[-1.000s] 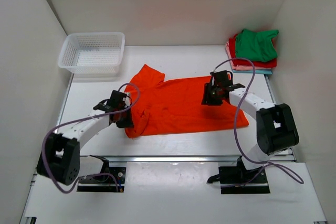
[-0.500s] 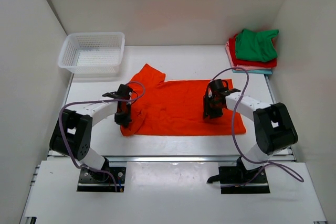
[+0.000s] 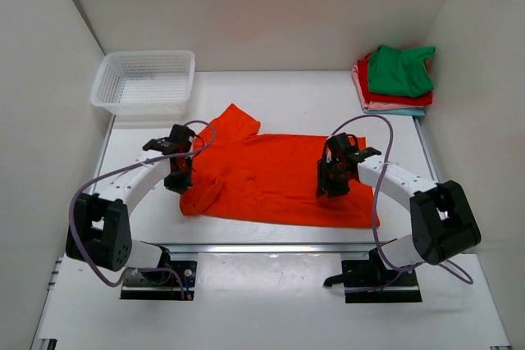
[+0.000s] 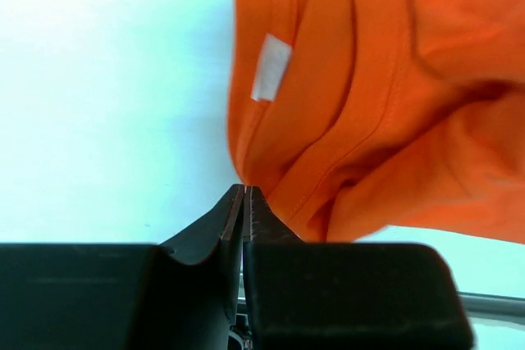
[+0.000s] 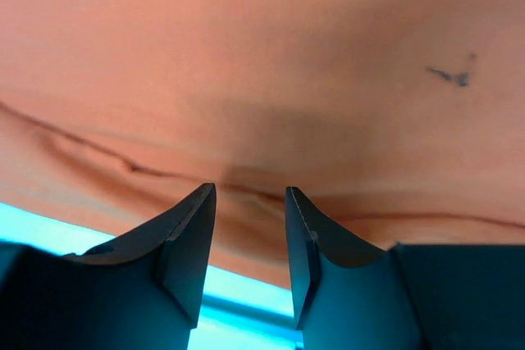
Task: Fold and stack the t-shirts
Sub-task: Fold the flattened tshirt in 1/3 of the way, then grap the side of the flattened tshirt furthest away from the robot with both arms
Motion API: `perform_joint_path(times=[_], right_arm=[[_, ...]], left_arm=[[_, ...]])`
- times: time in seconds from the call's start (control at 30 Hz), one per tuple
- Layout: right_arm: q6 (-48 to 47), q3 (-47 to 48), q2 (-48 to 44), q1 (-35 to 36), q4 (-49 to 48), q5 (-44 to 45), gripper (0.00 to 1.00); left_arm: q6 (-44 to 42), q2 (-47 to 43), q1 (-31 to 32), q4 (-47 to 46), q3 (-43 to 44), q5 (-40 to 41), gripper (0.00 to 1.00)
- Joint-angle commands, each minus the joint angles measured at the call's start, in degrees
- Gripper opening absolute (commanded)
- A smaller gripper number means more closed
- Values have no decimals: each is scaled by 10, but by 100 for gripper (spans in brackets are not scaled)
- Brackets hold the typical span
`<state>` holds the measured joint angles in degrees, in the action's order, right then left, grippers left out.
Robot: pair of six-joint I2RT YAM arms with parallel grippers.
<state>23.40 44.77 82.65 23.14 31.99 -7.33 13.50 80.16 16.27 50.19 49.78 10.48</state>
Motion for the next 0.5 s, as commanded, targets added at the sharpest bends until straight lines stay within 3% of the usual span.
perform_joint_path(times=[0.0, 0.1, 0.2, 0.23, 0.3, 0.33, 0.4, 0.47], right_arm=[[-31, 64, -43, -22, 27, 14, 37], [-60, 101, -46, -57, 42, 15, 37], [-87, 152, -14, -115, 55, 14, 37], [-92, 176, 2, -122, 57, 18, 38], [-93, 202, 27, -146, 49, 21, 39], [-89, 218, 43, -152, 46, 18, 39], [-91, 237, 76, -164, 40, 19, 40], [-89, 261, 102, -172, 32, 21, 40]], left_arm=[[-16, -37, -18, 28, 62, -8, 16], [-21, -33, -13, 35, 108, -12, 19], [-40, 10, -5, 21, 166, -33, 34], [-43, 26, -2, 11, 198, -34, 33], [-48, 87, -1, 2, 246, -45, 13], [-41, 118, -4, -11, 277, -62, 11], [-34, 165, -14, -33, 340, -90, 25], [-19, 224, -26, -65, 384, -124, 29]])
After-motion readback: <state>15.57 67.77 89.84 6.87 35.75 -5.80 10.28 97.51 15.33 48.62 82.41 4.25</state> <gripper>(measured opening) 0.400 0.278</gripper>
